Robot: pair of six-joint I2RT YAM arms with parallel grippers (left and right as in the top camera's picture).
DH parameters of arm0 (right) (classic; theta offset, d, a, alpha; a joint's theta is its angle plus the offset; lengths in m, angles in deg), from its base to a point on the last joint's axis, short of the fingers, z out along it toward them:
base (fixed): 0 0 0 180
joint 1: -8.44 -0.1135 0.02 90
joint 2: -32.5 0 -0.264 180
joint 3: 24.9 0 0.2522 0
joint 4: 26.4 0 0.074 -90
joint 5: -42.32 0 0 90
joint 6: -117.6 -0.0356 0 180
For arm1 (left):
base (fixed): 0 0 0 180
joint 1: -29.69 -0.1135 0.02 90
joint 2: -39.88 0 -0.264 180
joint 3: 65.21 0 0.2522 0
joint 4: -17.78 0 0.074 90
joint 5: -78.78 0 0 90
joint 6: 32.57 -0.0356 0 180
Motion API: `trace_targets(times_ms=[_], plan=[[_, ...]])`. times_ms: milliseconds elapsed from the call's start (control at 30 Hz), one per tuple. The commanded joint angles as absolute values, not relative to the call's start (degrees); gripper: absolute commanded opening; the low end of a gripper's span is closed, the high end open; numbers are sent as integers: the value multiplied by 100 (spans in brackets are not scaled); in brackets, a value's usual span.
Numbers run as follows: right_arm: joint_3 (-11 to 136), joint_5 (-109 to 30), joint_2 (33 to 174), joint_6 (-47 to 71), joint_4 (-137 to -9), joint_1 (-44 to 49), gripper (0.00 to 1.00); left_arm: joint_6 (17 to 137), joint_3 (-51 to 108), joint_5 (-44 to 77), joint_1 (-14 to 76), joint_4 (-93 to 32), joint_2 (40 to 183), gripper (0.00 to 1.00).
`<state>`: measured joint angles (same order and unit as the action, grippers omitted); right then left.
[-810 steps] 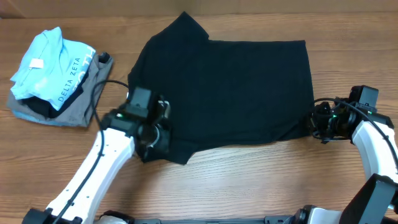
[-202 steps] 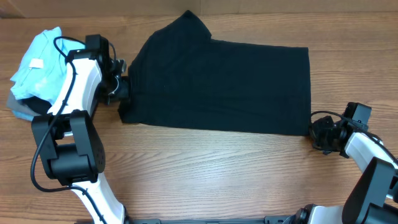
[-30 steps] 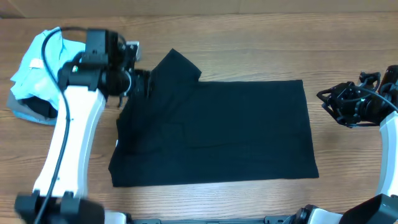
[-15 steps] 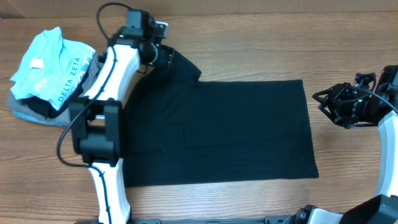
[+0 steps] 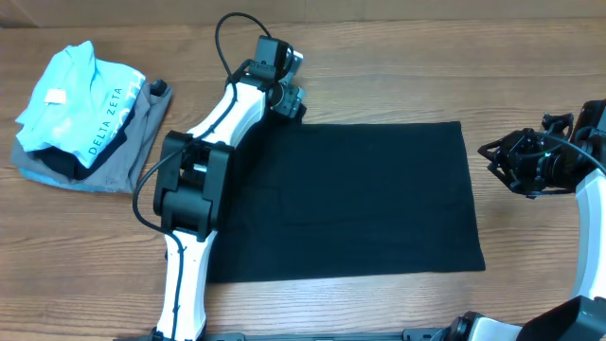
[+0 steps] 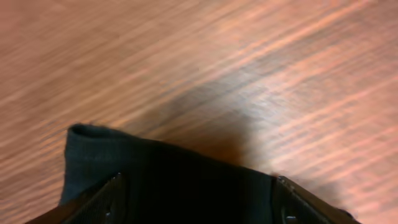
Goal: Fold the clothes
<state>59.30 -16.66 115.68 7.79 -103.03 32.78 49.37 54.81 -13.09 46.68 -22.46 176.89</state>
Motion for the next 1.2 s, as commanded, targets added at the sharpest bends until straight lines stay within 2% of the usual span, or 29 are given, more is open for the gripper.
trace_targets(times_ms=[0, 300, 567, 700, 833, 900, 967, 1000, 1033, 1067, 1100, 1167], plan=[[6046, -1749, 11485, 816, -10336, 3249, 42, 5147, 5603, -1698, 4605, -2139, 17879, 77], [6046, -1983, 11485, 818, -10373, 3249, 42, 5195, 6394, -1578, 4546, -2757, 17840, 80], [6046, -1983, 11485, 818, -10378, 3249, 42, 5433, 6372, -1530, 4428, -2672, 17978, 79], [6046, -1983, 11485, 818, -10378, 3249, 41, 5440, 6372, -1132, 4373, -2497, 18223, 82], [6046, -1983, 11485, 818, -10437, 3249, 42, 5442, 6372, -1082, 4371, -2412, 18382, 79], [6046, -1985, 11485, 818, -10485, 3249, 42, 5442, 6372, -1082, 4367, -2412, 18432, 75], [6046, -2048, 11485, 818, -10509, 3249, 42, 5442, 6372, -1080, 4369, -2447, 18454, 65], [6046, -2096, 11485, 816, -10513, 3249, 42, 5442, 6372, -1077, 4367, -2469, 18454, 56], [6046, -2155, 11485, 816, -10515, 3249, 42, 5442, 6372, -1073, 4369, -2493, 18454, 41], [6046, -2188, 11485, 816, -10513, 3249, 42, 5442, 6374, -1073, 4369, -2517, 18452, 35], [6046, -2241, 11485, 816, -10496, 3249, 42, 5444, 6381, -1073, 4369, -2547, 18450, 24], [6046, -2341, 11485, 816, -10406, 3249, 42, 5444, 6383, -1012, 4369, -2628, 18439, 11]])
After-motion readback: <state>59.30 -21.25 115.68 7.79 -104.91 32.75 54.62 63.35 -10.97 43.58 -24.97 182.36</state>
